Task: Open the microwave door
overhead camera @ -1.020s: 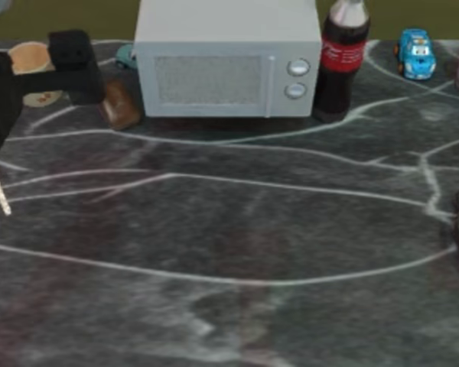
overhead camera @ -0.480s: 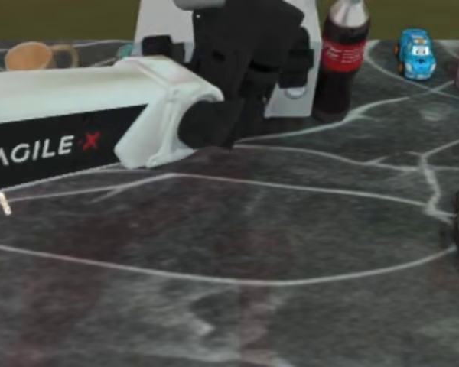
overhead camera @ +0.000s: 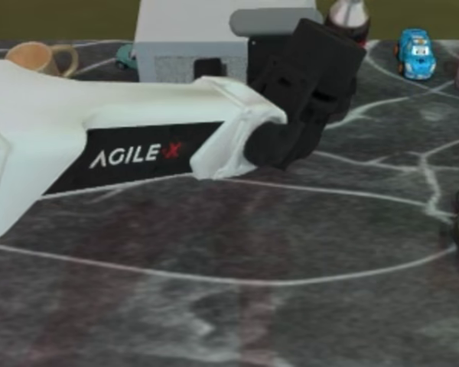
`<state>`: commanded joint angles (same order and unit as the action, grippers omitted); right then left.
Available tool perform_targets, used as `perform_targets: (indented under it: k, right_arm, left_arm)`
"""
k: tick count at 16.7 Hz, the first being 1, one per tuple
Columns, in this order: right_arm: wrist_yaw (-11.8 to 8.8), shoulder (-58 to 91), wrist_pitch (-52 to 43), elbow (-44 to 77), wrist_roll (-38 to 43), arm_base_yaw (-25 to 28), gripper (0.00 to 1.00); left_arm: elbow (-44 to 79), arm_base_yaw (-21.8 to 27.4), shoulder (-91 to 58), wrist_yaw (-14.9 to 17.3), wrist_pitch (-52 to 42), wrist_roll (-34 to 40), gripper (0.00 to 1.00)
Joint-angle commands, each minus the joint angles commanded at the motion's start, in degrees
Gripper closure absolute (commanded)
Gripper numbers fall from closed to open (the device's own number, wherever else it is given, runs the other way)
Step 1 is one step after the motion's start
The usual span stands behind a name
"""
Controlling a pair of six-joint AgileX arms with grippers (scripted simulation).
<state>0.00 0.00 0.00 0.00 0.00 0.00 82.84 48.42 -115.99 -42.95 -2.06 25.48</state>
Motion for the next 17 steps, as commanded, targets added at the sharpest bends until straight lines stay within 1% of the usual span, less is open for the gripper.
perform_targets:
  k: [4, 11, 15, 17]
  right_arm:
    - [0.0, 0.0, 0.0, 0.0, 0.0, 0.0, 0.0]
    - [0.0, 0.0, 0.0, 0.0, 0.0, 0.0, 0.0]
    - [0.0, 0.0, 0.0, 0.0, 0.0, 0.0, 0.0]
    - [0.0, 0.0, 0.0, 0.0, 0.0, 0.0, 0.0]
  left_arm:
    - [0.73, -0.66, -0.84, 0.54, 0.4, -0.47, 0.0]
    - [11.3, -6.15, -12.52, 5.32, 4.09, -4.55, 0.0]
    - [11.73, -6.42, -12.95, 5.55, 4.25, -4.73, 0.0]
    - [11.73, -6.42, -12.95, 5.55, 4.25, -4.73, 0.15]
